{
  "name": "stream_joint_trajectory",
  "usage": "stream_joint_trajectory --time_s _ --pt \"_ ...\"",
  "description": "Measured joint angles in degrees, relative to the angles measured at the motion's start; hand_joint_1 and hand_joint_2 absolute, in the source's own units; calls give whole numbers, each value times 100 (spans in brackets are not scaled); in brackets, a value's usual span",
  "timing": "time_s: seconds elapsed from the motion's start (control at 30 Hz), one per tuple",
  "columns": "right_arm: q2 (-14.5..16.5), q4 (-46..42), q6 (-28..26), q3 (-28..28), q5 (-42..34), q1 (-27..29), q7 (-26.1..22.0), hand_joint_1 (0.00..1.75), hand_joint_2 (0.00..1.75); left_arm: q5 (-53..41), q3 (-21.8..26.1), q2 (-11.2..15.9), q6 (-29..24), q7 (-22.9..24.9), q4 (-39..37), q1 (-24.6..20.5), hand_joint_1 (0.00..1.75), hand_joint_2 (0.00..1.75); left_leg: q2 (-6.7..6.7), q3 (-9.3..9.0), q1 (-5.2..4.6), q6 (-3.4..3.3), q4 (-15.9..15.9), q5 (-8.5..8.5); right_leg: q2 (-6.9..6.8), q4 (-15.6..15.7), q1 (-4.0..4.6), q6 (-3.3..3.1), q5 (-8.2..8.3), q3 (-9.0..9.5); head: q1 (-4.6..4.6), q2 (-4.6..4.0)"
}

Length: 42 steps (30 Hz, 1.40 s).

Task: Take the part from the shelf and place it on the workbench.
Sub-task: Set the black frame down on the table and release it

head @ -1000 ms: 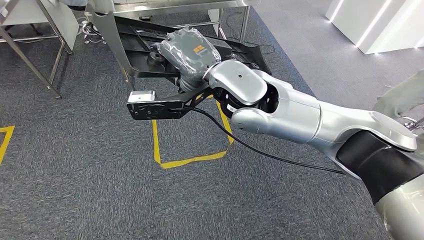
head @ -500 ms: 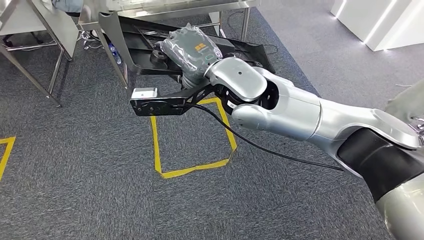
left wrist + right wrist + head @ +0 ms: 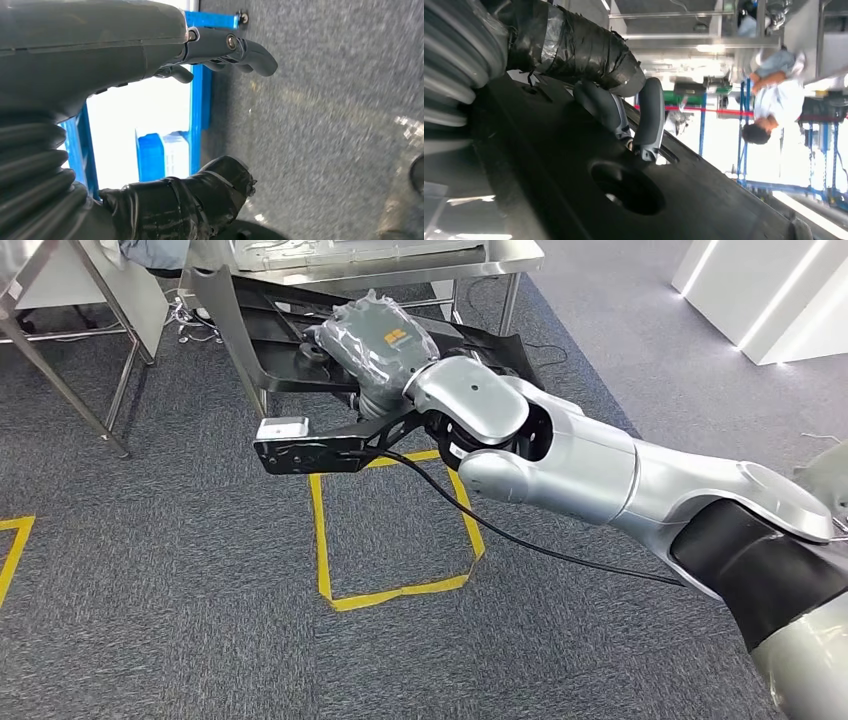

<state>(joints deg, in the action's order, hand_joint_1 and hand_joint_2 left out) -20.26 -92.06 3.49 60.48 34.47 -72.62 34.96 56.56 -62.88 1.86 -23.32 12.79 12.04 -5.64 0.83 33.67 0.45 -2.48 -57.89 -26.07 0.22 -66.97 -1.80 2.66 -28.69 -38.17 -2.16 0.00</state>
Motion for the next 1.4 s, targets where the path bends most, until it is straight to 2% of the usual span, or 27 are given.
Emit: stream_joint_trajectory --time_s 0.03,0.1,0.13,0.23,0.3,0.37,0.4,0.43,0.47,0.53,0.57,0.6,0.63,0.73,0.77,0.8,0.87,0.93,0.97,1.0,1.07,1.1,1.13,1.2,1.3,1.33,1.4 --pt "-1 10 -1 0 0 -10 1 175 175 3 0 0 2 -1 0 7 0 175 7 -17 2 34 -37 -44 -1 330 -2 1 156 93 0 0" --pt "0 23 -4 0 0 -21 -1 175 175 17 0 0 8 2 0 10 0 175 14 -2 -1 111 -96 -113 0 660 15 -60 231 190 4 0" --pt "1 27 -7 0 0 -16 -1 175 175 25 0 0 10 7 0 7 0 175 17 3 -8 152 -122 -125 -1 659 31 -118 183 189 8 0" --pt "1 41 -16 0 1 1 11 175 175 34 0 0 15 23 0 8 0 175 2 28 0 253 -253 -188 -1 670 18 -252 238 272 15 0" --pt "0 60 -21 0 2 -8 16 175 175 34 0 0 19 27 0 3 0 175 -28 262 16 308 -680 -347 1 683 15 -303 215 335 22 0" --pt "3 75 -24 0 2 4 10 175 175 33 0 0 22 27 0 -5 0 175 -41 664 20 333 -1286 -534 6 685 31 -337 166 385 26 0" --pt "4 81 -25 0 2 22 9 175 175 33 0 0 23 26 0 -4 0 175 -41 829 20 328 -1464 -557 9 685 43 -345 131 420 26 0" --pt "6 88 -27 0 2 43 9 175 175 33 0 0 24 26 0 0 0 175 -41 922 18 307 -1481 -501 14 685 55 -347 91 466 27 0" --pt "7 97 -28 0 2 61 9 175 175 33 0 0 25 26 0 9 0 175 -41 922 8 267 -1314 -347 19 687 71 -346 46 524 27 0" --pt "9 114 -34 0 7 78 10 175 175 33 0 12 25 25 -2 32 0 175 -43 747 -35 143 -672 111 23 704 92 -343 -47 652 22 0" --pt "9 122 -39 0 10 80 9 175 175 33 0 23 26 25 -5 39 0 175 -45 660 -71 82 -404 234 30 727 95 -332 -80 701 20 0" --pt "10 128 -44 0 14 83 8 175 175 33 0 34 26 25 -8 38 0 175 -45 580 -104 25 -218 292 33 757 88 -309 -106 732 20 0" --pt "10 135 -48 0 17 93 7 175 175 34 0 44 26 26 -10 36 0 175 -47 538 -132 -16 -123 270 34 773 81 -279 -108 766 19 0" --pt "10 148 -52 -1 19 111 9 175 175 35 1 42 29 28 -11 31 0 175 -51 286 -126 -74 83 245 20 712 81 -196 -94 840 16 0" --pt "10 151 -54 -2 21 100 10 175 175 36 1 40 32 28 -11 31 0 175 -54 186 -110 -84 127 233 17 557 80 -181 -112 772 15 0" --pt "10 155 -55 -3 27 90 12 175 175 35 1 39 36 28 -11 30 0 175 -57 118 -93 -93 165 214 12 296 75 -166 -160 616 9 0" --pt "9 161 -57 -4 36 94 9 175 175 34 0 39 42 27 -11 19 0 175 -59 25 -88 -108 174 139 10 -324 63 -123 -362 159 1 0" --pt "8 167 -58 -4 38 136 7 175 175 33 1 39 44 26 -11 8 0 175 -44 -88 -73 -94 164 29 5 -580 35 -67 -568 -195 -7 0" --pt "8 170 -58 -4 37 150 5 175 175 33 1 38 45 26 -11 9 0 175 -32 -158 -60 -77 149 -38 1 -474 18 -41 -534 -260 -10 0" --pt "8 173 -58 -4 37 158 5 175 175 33 2 37 49 26 -11 15 0 175 -23 -234 -45 -54 125 -115 -4 -225 1 -20 -351 -257 -10 0" --pt "1 182 -60 -4 38 164 6 175 175 34 2 37 55 26 -11 33 0 175 -11 -332 -24 18 41 -292 -31 397 -20 -8 262 -187 -8 0" --pt "1 187 -60 -4 38 166 5 175 175 35 2 37 56 26 -12 30 0 175 -8 -351 -24 63 0 -370 -43 585 -12 -32 474 -154 -6 0" --pt "2 192 -61 -4 38 172 4 175 175 35 2 37 55 26 -13 26 0 175 -8 -369 -30 110 -34 -424 -49 667 -3 -72 588 -141 -6 0" --pt "9 194 -64 -7 37 173 5 175 175 35 2 38 55 24 -13 10 0 175 -17 -405 -32 176 -69 -470 -37 660 12 -170 549 -93 -2 0" --pt "8 202 -69 -12 43 157 14 175 175 37 1 37 57 22 -13 6 0 175 -39 -353 -5 232 -264 -550 -21 703 -10 -263 486 23 8 0" --pt "8 205 -69 -13 48 149 13 175 175 38 1 36 58 22 -13 5 0 175 -44 -232 4 252 -476 -606 -15 710 -10 -282 462 57 14 0" --pt "10 208 -69 -13 54 143 9 175 175 39 2 35 58 20 -13 -1 0 175 -49 173 18 288 -1066 -792 -4 715 -9 -304 392 130 27 0"
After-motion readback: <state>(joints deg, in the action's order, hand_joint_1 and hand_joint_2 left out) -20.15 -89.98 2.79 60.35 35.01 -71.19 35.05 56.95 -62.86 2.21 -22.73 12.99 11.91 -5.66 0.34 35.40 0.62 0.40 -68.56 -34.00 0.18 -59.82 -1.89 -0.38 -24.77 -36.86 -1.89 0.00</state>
